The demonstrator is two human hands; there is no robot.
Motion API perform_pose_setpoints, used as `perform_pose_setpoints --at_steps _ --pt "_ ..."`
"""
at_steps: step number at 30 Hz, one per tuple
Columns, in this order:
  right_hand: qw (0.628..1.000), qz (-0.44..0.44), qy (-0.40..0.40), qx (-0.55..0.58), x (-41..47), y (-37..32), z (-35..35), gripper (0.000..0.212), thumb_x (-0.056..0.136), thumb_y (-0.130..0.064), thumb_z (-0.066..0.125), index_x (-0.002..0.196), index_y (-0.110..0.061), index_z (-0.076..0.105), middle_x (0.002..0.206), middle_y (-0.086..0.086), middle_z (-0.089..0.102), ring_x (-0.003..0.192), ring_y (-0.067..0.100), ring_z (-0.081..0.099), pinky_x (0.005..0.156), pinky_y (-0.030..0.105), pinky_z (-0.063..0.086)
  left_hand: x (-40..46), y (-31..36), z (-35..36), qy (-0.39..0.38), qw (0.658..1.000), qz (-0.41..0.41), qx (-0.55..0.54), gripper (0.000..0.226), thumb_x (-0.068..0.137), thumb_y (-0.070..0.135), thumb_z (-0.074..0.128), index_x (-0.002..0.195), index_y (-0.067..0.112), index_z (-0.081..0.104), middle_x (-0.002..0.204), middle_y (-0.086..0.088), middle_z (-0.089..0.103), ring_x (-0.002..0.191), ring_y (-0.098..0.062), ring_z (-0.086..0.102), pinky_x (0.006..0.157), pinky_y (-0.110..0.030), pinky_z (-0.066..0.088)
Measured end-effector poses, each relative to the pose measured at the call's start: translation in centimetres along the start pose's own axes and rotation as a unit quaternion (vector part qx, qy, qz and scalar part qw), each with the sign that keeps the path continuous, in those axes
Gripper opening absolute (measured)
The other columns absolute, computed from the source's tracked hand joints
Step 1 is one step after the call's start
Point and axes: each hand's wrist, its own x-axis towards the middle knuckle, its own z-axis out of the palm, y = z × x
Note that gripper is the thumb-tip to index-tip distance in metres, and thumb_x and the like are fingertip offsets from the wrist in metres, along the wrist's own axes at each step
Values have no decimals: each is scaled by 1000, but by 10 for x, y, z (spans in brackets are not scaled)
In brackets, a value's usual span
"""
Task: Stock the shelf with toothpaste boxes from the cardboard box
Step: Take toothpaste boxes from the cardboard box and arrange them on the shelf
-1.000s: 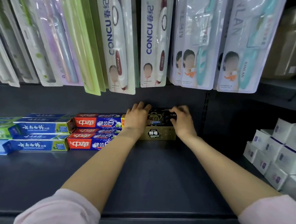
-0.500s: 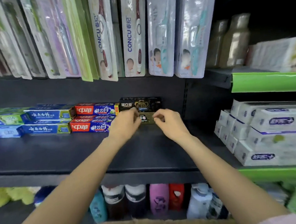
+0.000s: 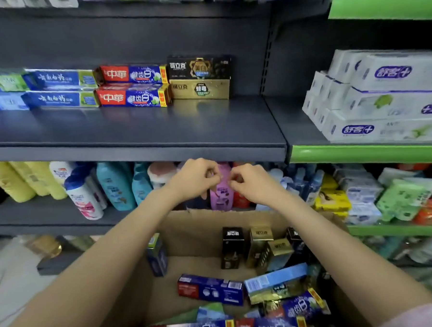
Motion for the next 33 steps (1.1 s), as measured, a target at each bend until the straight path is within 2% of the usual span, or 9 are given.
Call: perform_pose_setpoints --at_steps 4,7,11,16,21,23,27,30,33 --pt "995 47 -67 -51 -14 34 44 22 92 -22 51 107 -16 65 110 10 65 102 30 60 81 36 48 -6 -19 54 -78 996 -36 35 13 88 15 54 87 11 66 88 -11 73 75 -23 66 80 -33 53" --pt "982 69 -128 -118 -21 62 76 27 92 -20 48 114 -10 60 116 13 59 108 32 58 80 37 46 -8 -33 98 -140 985 -49 86 21 88 16 52 104 10 64 108 -13 68 104 -29 62 90 -34 49" --pt "963 118 -195 -140 -31 92 107 47 90 -24 58 130 -3 45 133 16 42 123 35 44 98 42 42 -12 -46 141 -214 965 -24 147 50 91 22 55 139 15 43 141 -11 47 126 -28 48 103 -36 41" --pt "964 97 -135 -205 -45 104 132 55 81 1 61 130 -3 37 131 15 32 121 30 35 86 38 45 -26 -50 179 -211 947 -37 241 77 83 22 69 145 11 27 147 -14 25 128 -31 41 104 -42 40" --pt "965 87 -114 -220 -45 109 135 36 85 -4 58 119 -5 46 126 15 37 117 31 36 85 37 42 -30 -47 189 -171 947 -29 270 59 83 25 68 133 9 41 137 -14 36 127 -29 37 103 -40 35" --pt "970 87 -126 -186 -47 111 132 40 85 -15 64 121 -10 45 126 15 39 116 31 35 91 39 42 -33 -49 188 -170 962 -40 211 56 83 27 68 131 12 44 132 -11 45 123 -28 43 102 -40 37" --pt "990 73 -102 -70 -51 104 106 39 84 -30 67 114 -19 45 121 6 51 115 27 43 82 38 42 -37 -53 159 -148 982 -93 -76 49 81 20 72 123 10 49 115 -7 63 102 -17 59 86 -26 46" --pt "998 51 -35 -24 -50 92 78 33 82 -38 66 105 -21 49 102 0 57 97 23 56 71 33 44 -34 -49 132 -69 971 -113 -198 45 79 21 74 116 12 50 109 -5 63 91 -14 57 79 -26 46" --pt "998 45 37 36 -46 77 54 37 81 -40 64 110 -22 51 104 0 58 93 21 56 75 35 47 -27 -34 106 38 961 -129 -243 43 77 29 76 110 16 52 101 1 61 86 -10 55 76 -22 45"
